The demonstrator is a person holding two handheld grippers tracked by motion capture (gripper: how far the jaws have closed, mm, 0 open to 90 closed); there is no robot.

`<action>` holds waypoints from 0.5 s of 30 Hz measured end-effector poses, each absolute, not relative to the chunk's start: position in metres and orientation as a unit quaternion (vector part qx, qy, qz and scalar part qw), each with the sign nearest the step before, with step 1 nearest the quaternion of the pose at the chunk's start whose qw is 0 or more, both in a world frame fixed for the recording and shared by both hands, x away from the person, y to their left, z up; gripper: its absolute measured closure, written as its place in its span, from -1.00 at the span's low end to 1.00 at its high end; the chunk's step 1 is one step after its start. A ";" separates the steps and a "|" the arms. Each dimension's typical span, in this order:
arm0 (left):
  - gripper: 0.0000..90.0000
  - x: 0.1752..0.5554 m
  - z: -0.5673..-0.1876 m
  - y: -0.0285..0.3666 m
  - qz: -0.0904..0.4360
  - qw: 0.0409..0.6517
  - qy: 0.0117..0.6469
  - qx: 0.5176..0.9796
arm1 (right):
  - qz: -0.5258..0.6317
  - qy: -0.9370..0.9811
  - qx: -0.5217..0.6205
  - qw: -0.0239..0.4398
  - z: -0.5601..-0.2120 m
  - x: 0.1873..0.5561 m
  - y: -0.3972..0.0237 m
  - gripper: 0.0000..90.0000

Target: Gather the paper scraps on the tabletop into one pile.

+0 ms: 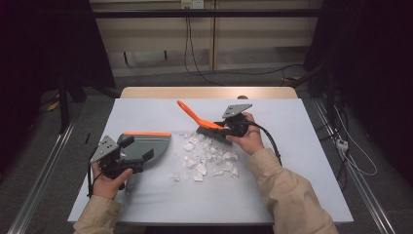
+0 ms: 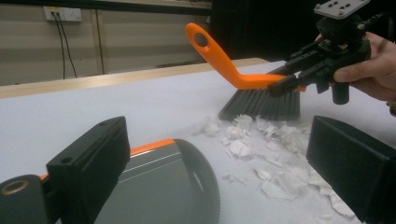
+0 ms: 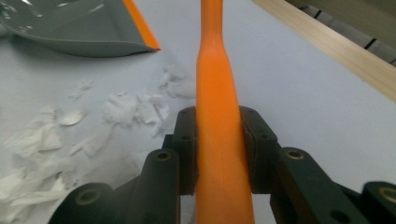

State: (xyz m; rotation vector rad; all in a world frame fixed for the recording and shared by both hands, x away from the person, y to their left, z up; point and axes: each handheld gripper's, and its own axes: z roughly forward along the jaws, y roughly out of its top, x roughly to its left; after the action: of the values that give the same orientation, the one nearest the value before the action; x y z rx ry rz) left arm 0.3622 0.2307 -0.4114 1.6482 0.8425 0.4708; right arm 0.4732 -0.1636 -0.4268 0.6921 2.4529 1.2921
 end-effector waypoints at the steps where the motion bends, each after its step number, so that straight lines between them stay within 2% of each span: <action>1: -0.87 0.362 -0.411 0.231 0.202 0.577 0.359 0.705 | 0.446 0.852 0.234 0.143 -0.426 0.471 -0.163 0.59; 8: -0.87 0.362 -0.412 0.230 0.202 0.575 0.360 0.706 | 0.452 0.861 0.204 0.114 -0.420 0.458 -0.161 0.59; 15: -0.87 0.362 -0.412 0.229 0.203 0.574 0.360 0.707 | 0.484 0.841 0.210 0.121 -0.406 0.456 -0.165 0.59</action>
State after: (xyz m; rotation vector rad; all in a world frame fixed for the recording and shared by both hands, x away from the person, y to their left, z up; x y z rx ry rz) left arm 0.3623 0.2290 -0.4124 1.6575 0.8429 0.4763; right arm 0.4557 -0.1654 -0.4058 0.6122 2.4563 1.4141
